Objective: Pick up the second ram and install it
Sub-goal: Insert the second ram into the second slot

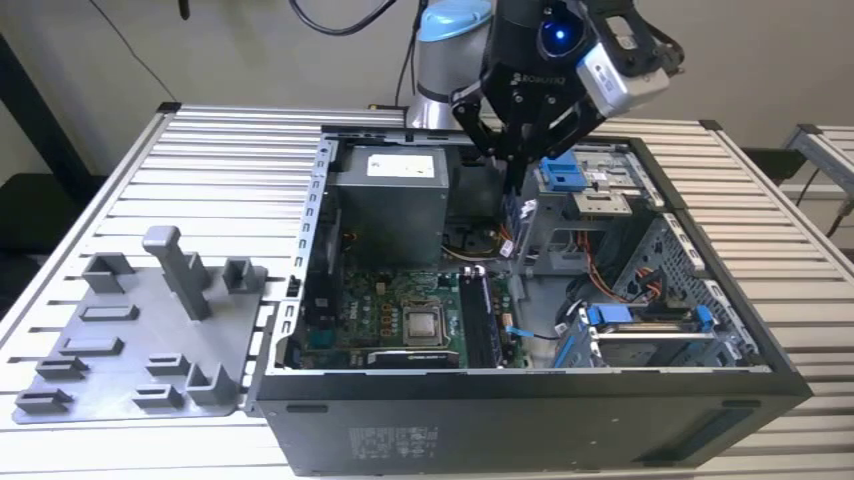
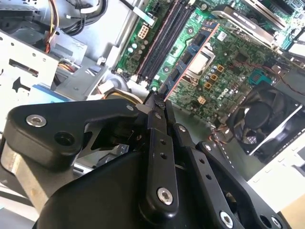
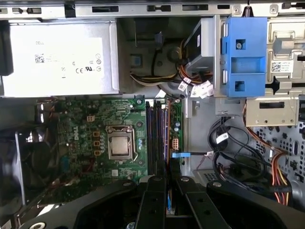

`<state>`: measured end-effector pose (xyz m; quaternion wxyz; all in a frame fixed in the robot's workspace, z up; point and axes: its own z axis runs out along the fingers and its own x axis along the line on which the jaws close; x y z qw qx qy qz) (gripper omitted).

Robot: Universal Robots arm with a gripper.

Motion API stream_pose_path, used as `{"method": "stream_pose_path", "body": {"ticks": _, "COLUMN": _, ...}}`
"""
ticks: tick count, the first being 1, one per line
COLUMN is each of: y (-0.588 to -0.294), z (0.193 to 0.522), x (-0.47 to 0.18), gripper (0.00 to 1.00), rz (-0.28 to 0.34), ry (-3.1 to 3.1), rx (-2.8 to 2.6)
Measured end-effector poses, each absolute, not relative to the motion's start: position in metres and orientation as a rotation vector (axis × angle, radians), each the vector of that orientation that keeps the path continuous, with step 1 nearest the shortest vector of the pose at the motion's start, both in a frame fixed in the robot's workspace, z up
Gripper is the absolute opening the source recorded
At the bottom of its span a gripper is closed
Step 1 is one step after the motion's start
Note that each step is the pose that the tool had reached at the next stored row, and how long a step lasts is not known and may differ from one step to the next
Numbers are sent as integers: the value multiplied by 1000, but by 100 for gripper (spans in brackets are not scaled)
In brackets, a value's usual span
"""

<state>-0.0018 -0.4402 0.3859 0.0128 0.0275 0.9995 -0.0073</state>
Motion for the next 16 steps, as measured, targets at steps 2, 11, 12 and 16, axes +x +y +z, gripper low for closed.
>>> {"method": "stream_pose_path", "body": {"ticks": 2, "y": -440, "z": 384, "x": -2, "gripper": 14, "rz": -23, "ry": 3115, "rx": 86}}
{"method": "stream_pose_path", "body": {"ticks": 11, "y": -440, "z": 379, "x": -2, "gripper": 14, "rz": -23, "ry": 3115, "rx": 86}}
{"method": "stream_pose_path", "body": {"ticks": 12, "y": -440, "z": 378, "x": -2, "gripper": 14, "rz": -23, "ry": 3115, "rx": 86}}
{"method": "stream_pose_path", "body": {"ticks": 16, "y": -440, "z": 378, "x": -2, "gripper": 14, "rz": -23, "ry": 3115, "rx": 86}}
